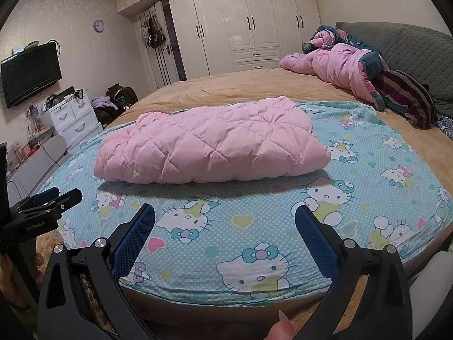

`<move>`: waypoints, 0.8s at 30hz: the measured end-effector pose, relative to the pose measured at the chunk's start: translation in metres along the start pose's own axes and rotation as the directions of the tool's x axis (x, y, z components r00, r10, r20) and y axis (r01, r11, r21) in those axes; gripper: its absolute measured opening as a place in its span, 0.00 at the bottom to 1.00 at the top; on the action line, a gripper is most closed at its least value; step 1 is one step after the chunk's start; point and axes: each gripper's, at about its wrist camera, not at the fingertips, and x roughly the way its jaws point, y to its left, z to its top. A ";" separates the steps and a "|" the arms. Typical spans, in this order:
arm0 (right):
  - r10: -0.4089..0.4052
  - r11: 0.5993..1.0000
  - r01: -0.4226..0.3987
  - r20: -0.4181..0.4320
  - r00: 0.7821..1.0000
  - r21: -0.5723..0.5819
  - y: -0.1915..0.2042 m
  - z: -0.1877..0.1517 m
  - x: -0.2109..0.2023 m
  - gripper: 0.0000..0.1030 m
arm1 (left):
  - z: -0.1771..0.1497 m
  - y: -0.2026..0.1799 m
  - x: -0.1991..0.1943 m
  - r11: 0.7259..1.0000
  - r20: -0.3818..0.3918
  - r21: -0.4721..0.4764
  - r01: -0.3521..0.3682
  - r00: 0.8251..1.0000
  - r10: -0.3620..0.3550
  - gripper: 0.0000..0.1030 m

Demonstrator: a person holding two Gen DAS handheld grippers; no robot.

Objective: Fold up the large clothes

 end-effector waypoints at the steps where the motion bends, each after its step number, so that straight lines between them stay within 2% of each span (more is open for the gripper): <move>1: 0.000 1.000 0.000 0.000 1.000 0.001 0.000 0.000 0.000 0.96 | 0.000 0.000 0.000 1.000 0.001 0.001 0.000 1.000 0.000 0.91; 24: 0.000 1.000 0.000 0.000 1.000 0.002 0.000 0.000 0.000 0.96 | -0.001 0.000 0.000 1.000 0.000 0.007 -0.015 1.000 0.015 0.91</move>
